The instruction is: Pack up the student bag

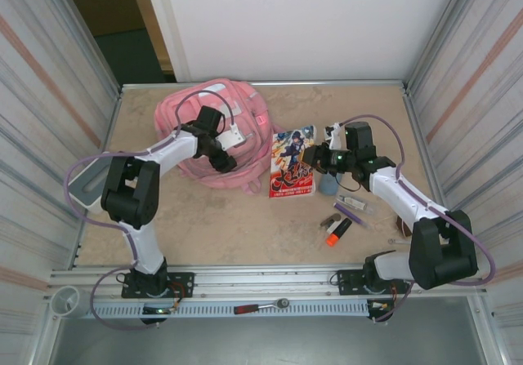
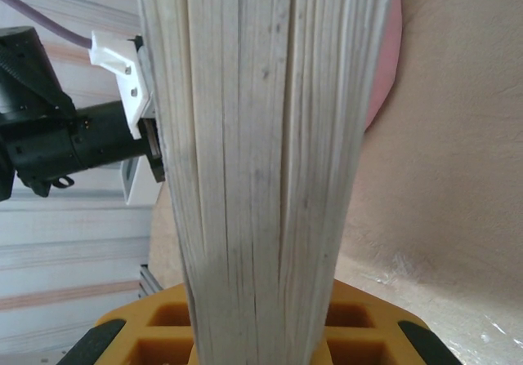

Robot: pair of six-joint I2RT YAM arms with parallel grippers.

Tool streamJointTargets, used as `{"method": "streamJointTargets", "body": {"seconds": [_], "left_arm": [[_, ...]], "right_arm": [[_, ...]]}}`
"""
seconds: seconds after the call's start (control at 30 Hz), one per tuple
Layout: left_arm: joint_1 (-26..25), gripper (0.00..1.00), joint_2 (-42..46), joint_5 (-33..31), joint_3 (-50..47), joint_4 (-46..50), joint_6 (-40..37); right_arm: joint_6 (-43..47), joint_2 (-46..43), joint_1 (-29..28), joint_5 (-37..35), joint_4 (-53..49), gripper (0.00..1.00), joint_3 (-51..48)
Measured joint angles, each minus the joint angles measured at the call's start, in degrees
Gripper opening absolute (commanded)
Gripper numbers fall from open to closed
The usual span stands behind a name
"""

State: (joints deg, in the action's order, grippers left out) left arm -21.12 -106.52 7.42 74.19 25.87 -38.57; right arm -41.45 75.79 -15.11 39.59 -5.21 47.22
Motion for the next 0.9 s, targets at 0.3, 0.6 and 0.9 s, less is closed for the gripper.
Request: {"method": "streamJointTargets", "body": {"seconds": [0.3,0.6,0.9], "left_arm": [[1.46,0.06,0.37,3.26,1.03,0.37,2.45],[13.31,0.00,15.39,24.44,-5.18,-10.91,17.66],[19.89,0.00,21.70,38.18,-9.40,-23.21,32.20]], "right_arm": [[0.79,-0.07,0.15,-0.85,-1.25,0.00,0.02],[-0.98,-2.45,0.20,-2.32,-1.70,0.00,0.02],[-11.72,9.38,-11.69,-4.46,10.38,0.00,6.60]]}}
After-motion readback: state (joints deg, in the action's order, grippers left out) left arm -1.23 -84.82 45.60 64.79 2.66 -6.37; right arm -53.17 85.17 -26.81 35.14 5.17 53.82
